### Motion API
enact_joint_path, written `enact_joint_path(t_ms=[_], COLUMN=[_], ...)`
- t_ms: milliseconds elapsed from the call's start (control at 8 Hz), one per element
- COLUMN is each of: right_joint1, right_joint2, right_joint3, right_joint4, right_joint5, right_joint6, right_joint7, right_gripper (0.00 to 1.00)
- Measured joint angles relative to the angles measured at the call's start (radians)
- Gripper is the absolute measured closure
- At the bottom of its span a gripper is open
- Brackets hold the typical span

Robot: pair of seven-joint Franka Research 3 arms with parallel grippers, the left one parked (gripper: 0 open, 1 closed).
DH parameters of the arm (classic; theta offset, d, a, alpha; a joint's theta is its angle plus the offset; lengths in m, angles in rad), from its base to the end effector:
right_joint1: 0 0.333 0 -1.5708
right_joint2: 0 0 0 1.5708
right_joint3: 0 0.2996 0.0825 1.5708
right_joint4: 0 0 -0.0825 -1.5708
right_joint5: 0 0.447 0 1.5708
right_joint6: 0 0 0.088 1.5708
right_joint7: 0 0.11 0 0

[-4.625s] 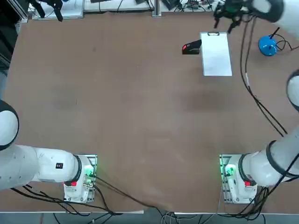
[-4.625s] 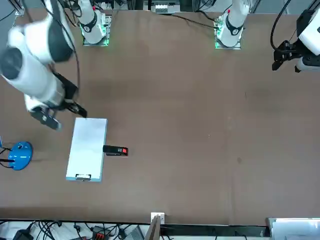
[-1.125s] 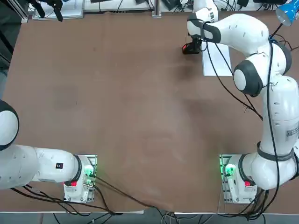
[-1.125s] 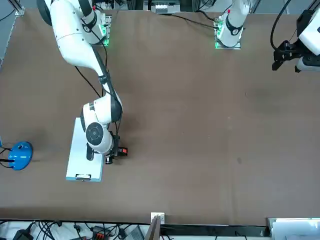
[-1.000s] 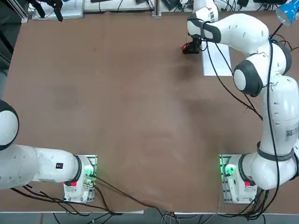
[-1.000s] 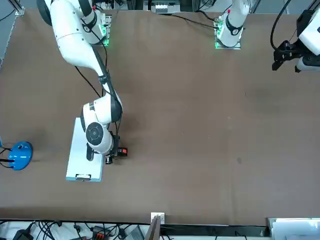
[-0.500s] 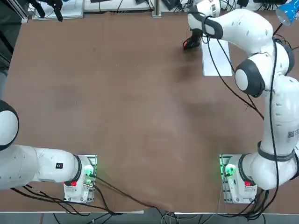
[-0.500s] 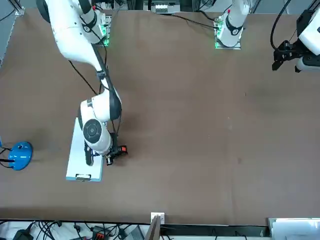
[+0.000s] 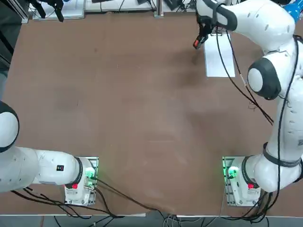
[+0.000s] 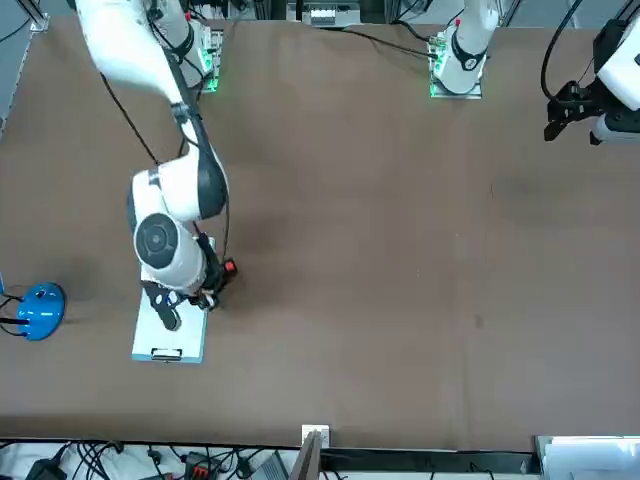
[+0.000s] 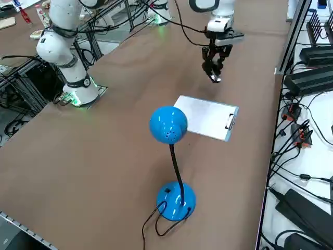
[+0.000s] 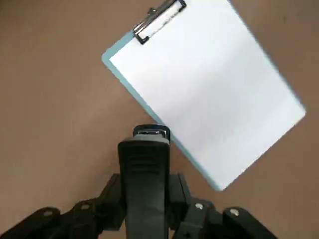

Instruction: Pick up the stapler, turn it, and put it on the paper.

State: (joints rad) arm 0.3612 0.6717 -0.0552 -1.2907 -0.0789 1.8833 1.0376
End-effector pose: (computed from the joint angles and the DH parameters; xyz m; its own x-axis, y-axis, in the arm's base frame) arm 0.7382 0.2356 0.3062 0.7699 -0.6361 0.0516 -0.6370 -0.7609 0.1233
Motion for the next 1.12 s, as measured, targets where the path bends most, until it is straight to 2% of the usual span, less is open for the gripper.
enact_joint_path(t_ms=[500, 875, 1125], right_joint1=[-0.141, -0.193, -0.211], right_joint2=[-0.087, -0.149, -0.165], right_joint3=[-0.003, -0.003, -0.003], right_joint4=[-0.166, -0.343, -0.419], right_joint5=[0.096, 0.122, 0.135], right_joint6=[0.047, 0.208, 0.304], right_joint7=[-0.588, -0.796, -0.869], right_gripper=[0.58, 0.58, 0.58])
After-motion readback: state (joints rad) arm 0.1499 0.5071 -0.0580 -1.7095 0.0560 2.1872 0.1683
